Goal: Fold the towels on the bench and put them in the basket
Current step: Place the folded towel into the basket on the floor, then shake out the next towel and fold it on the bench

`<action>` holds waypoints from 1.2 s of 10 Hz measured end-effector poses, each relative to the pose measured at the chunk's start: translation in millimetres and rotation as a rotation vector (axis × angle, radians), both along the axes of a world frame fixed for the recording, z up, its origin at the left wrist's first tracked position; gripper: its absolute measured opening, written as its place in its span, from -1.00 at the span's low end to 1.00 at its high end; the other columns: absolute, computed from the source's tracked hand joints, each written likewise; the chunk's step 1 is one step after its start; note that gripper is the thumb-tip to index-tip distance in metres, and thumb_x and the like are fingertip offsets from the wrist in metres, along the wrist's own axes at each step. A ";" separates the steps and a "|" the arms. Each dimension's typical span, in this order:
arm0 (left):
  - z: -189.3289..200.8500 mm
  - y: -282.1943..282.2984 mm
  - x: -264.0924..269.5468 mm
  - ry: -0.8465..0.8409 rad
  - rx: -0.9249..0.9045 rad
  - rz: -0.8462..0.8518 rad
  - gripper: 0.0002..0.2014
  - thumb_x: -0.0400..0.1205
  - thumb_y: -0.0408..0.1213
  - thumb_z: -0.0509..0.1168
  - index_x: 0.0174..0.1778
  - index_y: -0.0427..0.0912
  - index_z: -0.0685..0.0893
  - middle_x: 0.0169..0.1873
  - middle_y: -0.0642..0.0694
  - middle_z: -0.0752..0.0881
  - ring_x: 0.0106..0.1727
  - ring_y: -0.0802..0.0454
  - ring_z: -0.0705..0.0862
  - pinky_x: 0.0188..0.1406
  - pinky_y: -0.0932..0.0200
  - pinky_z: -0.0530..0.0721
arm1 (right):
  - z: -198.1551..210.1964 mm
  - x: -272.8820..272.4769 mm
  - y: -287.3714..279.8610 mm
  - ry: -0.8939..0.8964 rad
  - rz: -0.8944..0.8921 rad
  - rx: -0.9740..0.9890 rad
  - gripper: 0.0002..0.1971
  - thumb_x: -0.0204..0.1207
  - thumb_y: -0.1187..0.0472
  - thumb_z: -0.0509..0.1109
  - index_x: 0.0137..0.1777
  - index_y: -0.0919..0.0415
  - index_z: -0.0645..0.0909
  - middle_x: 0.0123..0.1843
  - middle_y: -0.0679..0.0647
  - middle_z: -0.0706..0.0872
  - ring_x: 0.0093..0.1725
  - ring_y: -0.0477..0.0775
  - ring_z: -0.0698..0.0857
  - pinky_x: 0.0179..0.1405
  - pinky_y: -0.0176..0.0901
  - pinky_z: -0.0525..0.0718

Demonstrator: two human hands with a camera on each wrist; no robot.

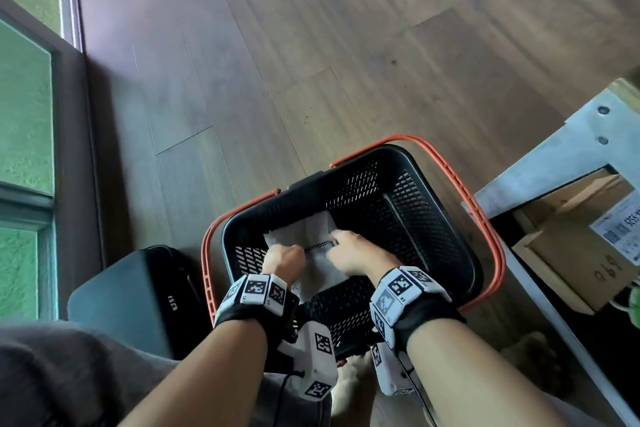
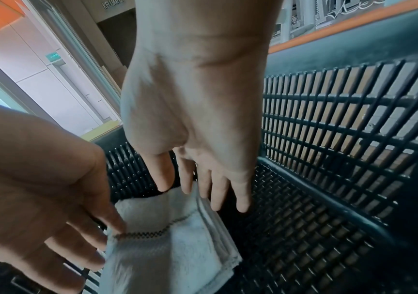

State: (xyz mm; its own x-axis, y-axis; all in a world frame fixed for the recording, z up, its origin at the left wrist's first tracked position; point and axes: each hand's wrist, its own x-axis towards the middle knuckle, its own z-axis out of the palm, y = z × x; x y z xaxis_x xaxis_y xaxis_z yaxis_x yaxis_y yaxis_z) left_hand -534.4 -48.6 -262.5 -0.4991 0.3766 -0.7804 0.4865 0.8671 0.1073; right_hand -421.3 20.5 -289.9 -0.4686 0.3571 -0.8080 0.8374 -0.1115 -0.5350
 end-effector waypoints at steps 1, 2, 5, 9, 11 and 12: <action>11.3 0.5 1.5 -0.009 -0.025 -0.017 -0.71 0.72 -0.41 0.21 0.31 -0.46 0.64 0.29 -0.32 0.69 0.34 -0.23 0.66 0.16 0.08 0.64 | -4.2 -4.1 0.2 -0.015 -0.034 0.021 -0.37 0.57 0.22 0.11 0.69 0.07 0.28 0.59 0.20 0.48 0.42 0.27 0.60 0.43 0.15 0.58; 6.8 -6.0 -2.2 -0.082 0.011 0.099 -0.72 0.72 -0.39 0.23 0.29 -0.44 0.65 0.29 -0.28 0.70 0.20 -0.06 0.75 0.17 0.15 0.65 | -3.6 -1.7 -1.7 -0.006 -0.065 0.036 -0.40 0.59 0.24 0.11 0.68 0.10 0.30 0.58 0.21 0.48 0.42 0.27 0.60 0.42 0.12 0.59; 42.0 2.4 16.2 -0.217 0.276 0.422 -0.74 0.72 -0.35 0.16 -0.31 -0.09 0.52 -0.27 -0.04 0.57 -0.27 0.10 0.57 -0.32 0.20 0.65 | 39.2 26.9 -2.8 0.077 -0.185 0.242 -0.82 0.64 0.15 0.21 0.12 0.04 0.62 0.07 0.02 0.72 -0.13 -0.04 0.65 -0.23 -0.18 0.55; 223.5 50.7 113.5 -0.403 0.673 0.088 -0.78 0.64 -0.29 0.27 0.05 -0.31 0.77 -0.20 -0.17 0.72 -0.33 -0.07 0.63 -0.50 0.29 0.52 | 230.3 127.0 11.1 0.184 -0.844 0.750 -0.82 0.55 0.05 0.25 -0.06 0.08 0.64 -0.12 0.04 0.73 -0.11 0.18 0.63 -0.11 -0.08 0.55; 294.1 48.7 195.9 -0.489 0.814 -0.114 -0.81 0.61 -0.28 0.28 -0.04 -0.27 0.78 -0.10 -0.27 0.79 -0.29 -0.14 0.67 -0.33 0.16 0.55 | 292.9 209.1 -18.3 0.180 -1.032 0.868 -0.77 0.52 -0.03 0.23 -0.04 0.06 0.64 -0.02 0.08 0.80 -0.01 0.21 0.71 0.03 0.07 0.70; 317.5 46.6 234.0 -0.525 0.803 -0.208 -0.76 0.53 -0.20 0.28 -0.07 -0.24 0.78 -0.14 -0.23 0.78 -0.35 -0.12 0.67 -0.38 0.19 0.52 | 311.4 250.8 -30.9 0.152 -1.118 0.890 -0.71 0.53 -0.01 0.22 0.08 0.09 0.66 0.06 0.12 0.79 0.03 0.22 0.71 0.03 0.06 0.70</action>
State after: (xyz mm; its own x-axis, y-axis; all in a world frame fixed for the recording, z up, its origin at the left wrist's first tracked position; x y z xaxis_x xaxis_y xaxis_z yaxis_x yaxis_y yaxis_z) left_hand -300.4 -2.0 55.0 -0.0253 0.9336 -0.3573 0.3433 0.3438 0.8740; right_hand -170.5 -10.5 21.5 0.3298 0.9394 -0.0934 0.4650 -0.2477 -0.8499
